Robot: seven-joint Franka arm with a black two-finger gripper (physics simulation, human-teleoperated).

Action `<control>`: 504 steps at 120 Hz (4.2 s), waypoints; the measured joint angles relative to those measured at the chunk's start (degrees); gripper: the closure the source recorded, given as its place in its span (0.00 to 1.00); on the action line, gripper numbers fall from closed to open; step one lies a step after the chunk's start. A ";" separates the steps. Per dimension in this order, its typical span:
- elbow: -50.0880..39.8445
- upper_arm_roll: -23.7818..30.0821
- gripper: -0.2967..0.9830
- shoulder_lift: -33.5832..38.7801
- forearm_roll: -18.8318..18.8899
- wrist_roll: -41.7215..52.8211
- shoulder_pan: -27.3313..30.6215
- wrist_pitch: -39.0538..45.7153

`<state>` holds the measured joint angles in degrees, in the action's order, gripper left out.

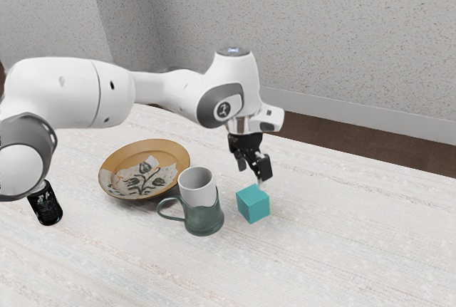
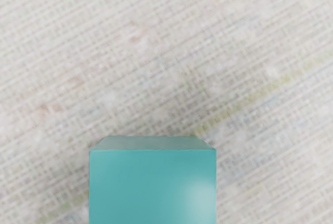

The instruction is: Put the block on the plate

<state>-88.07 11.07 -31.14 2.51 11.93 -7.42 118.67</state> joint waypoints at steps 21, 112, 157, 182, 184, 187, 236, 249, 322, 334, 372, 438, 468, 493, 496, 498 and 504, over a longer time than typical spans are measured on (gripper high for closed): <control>-0.02 0.00 0.23 -1.32 -0.08 0.05 -0.12 0.62; -0.37 0.00 0.23 -5.10 -0.12 -0.27 0.60 5.04; -1.96 0.49 0.23 -4.75 -0.43 -0.67 0.31 6.13; -1.80 0.53 0.23 -5.71 -0.34 -0.84 0.95 6.72; -1.79 0.53 0.23 -5.75 -0.34 -0.85 0.99 6.76; -1.79 0.53 0.23 -5.79 -0.34 -0.85 1.07 6.81; -1.87 0.53 0.23 -6.60 -0.37 -1.01 1.08 7.17; -1.86 0.53 0.25 -6.64 -0.39 -1.05 1.17 7.19; -1.99 0.53 0.41 -6.70 -0.63 -1.25 1.19 7.22; -1.98 0.56 0.42 -6.59 -0.60 -1.33 1.14 7.20; -1.84 1.52 0.45 -4.90 -0.54 -1.59 0.86 6.46; 14.99 11.19 0.48 -3.54 6.91 -5.57 -0.56 -6.59; 24.00 11.02 0.48 -3.58 9.87 -4.97 6.83 -16.65; 27.81 10.74 0.48 -4.30 10.20 -2.21 12.56 -22.52; 27.89 10.54 0.48 -4.44 10.21 -1.83 12.98 -22.94; 27.92 10.20 0.48 -4.51 10.17 -1.56 13.23 -23.19; 27.98 9.14 0.48 -4.63 10.00 -0.74 13.97 -23.95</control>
<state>-60.09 20.21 -35.77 12.51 11.19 6.55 94.72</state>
